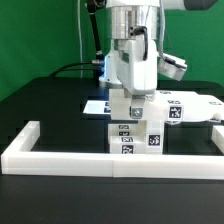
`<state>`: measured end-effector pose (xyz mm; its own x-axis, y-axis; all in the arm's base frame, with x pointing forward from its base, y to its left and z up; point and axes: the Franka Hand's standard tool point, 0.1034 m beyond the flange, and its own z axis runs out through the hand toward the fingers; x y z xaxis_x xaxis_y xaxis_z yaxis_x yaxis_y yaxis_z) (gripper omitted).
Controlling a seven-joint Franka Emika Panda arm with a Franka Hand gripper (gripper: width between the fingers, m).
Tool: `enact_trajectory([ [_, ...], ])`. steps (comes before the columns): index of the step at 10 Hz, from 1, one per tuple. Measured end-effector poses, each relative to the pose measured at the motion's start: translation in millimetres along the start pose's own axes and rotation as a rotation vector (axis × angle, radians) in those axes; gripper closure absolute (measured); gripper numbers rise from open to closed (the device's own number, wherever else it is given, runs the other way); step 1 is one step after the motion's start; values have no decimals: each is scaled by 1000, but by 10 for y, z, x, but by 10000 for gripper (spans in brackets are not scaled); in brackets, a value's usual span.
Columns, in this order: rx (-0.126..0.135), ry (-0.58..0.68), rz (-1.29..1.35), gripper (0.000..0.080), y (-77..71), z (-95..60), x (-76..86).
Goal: Assemble chair
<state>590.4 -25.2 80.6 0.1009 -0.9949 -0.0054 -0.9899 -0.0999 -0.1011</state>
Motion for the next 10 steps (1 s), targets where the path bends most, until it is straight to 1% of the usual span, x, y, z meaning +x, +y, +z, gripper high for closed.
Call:
enact_trajectory([
  [3, 8, -1, 1, 151, -24, -44, 4],
  [4, 12, -6, 2, 151, -40, -92, 1],
  [6, 20, -47, 13, 151, -65, -354, -57],
  [7, 33, -65, 13, 151, -62, -490, -111],
  [8, 34, -72, 12, 151, -23, -529, -154],
  [10, 31, -81, 23, 151, 26, -545, -211],
])
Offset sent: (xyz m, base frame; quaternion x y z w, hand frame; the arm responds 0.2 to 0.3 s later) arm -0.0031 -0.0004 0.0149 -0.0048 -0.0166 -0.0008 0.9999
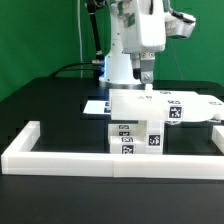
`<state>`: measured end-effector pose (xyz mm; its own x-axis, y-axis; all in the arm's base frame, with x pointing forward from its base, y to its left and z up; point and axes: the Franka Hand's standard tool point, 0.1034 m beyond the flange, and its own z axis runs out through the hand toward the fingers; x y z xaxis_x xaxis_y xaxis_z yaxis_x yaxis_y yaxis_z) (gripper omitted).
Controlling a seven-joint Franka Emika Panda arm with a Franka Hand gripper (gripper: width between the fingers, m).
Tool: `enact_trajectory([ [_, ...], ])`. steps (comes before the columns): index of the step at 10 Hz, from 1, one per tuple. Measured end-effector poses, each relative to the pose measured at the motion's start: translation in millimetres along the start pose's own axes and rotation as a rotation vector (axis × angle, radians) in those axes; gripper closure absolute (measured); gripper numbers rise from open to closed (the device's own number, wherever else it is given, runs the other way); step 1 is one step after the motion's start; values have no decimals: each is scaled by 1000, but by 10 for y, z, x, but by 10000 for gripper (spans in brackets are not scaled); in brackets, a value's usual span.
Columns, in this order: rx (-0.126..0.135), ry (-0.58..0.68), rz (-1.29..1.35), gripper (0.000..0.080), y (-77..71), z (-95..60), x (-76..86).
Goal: Assemble chair
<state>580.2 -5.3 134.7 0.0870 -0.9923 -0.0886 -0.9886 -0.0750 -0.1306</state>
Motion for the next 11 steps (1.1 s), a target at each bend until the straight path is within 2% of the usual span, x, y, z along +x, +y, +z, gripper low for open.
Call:
enact_trajectory([
  [4, -8, 2, -1, 151, 36, 23, -72],
  [5, -29, -2, -59, 151, 196, 37, -311],
  [6, -44, -4, -144, 151, 279, 61, -480],
  [7, -40, -6, -223, 151, 296, 68, -618],
  [8, -25, -24, -261, 151, 344, 50, -793],
  [9, -20, -22, -161, 151, 412, 45, -940],
  [11, -23, -22, -198, 151, 414, 63, -926],
])
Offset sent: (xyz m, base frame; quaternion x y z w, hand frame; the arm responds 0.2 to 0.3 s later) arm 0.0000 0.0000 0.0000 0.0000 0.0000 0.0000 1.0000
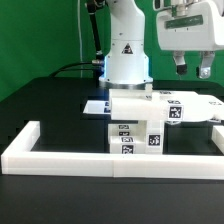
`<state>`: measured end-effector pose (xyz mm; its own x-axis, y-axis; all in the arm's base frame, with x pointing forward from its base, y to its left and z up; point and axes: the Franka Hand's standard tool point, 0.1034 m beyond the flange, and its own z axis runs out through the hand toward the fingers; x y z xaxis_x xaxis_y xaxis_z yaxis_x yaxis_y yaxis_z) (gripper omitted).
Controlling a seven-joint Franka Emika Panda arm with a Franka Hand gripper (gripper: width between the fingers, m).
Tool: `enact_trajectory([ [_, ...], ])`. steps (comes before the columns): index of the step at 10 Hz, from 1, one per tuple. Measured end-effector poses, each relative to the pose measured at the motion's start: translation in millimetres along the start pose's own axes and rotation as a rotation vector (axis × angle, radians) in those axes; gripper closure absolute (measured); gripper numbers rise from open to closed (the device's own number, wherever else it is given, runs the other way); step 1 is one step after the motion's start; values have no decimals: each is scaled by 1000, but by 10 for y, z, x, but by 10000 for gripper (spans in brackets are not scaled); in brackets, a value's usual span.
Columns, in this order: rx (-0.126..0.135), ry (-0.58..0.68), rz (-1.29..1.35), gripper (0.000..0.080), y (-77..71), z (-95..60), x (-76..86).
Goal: Assemble chair
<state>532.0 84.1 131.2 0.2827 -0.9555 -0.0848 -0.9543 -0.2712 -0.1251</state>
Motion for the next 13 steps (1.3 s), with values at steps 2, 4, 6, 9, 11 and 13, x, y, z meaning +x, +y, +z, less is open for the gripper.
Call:
enact_trajectory([
  [2, -5, 1, -19, 151, 0, 7, -50],
  [4, -35, 19, -225, 151, -3, 27, -456],
  [6, -13, 32, -418, 151, 62, 122, -675],
  [9, -18, 30, -430, 151, 103, 161, -744],
  [11, -23, 41, -487, 151, 192, 231, -911],
  [13, -27, 42, -508, 151, 377, 348, -1142],
])
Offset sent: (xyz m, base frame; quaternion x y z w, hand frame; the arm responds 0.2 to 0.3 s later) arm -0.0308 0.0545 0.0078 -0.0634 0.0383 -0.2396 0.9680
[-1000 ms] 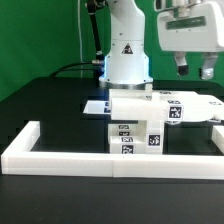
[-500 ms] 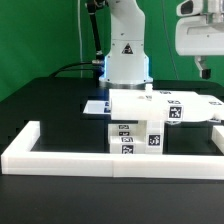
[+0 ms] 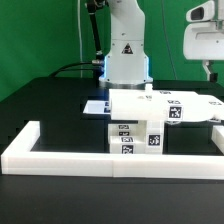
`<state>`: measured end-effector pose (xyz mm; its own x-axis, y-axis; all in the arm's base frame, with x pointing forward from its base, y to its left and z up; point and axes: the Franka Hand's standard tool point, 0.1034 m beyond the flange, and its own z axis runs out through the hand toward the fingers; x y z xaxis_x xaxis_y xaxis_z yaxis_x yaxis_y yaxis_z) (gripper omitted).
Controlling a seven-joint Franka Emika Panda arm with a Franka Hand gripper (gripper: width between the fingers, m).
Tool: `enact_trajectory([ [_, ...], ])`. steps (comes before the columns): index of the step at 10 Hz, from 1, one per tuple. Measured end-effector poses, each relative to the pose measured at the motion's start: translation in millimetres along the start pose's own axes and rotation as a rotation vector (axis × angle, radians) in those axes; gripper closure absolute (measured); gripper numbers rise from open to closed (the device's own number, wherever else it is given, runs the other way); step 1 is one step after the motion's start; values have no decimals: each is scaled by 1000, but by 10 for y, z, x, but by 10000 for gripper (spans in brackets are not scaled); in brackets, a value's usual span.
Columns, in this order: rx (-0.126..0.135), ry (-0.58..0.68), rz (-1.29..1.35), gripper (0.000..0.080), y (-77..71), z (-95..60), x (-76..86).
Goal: Assemble chair
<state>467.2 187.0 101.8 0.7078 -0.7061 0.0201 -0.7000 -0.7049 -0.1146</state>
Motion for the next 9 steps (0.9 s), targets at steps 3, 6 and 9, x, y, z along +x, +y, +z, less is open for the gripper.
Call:
enact_trajectory([
  [3, -30, 20, -61, 151, 197, 302, -263],
  [6, -34, 23, -68, 151, 213, 324, -239],
  [9, -23, 37, -126, 151, 294, 359, -369],
])
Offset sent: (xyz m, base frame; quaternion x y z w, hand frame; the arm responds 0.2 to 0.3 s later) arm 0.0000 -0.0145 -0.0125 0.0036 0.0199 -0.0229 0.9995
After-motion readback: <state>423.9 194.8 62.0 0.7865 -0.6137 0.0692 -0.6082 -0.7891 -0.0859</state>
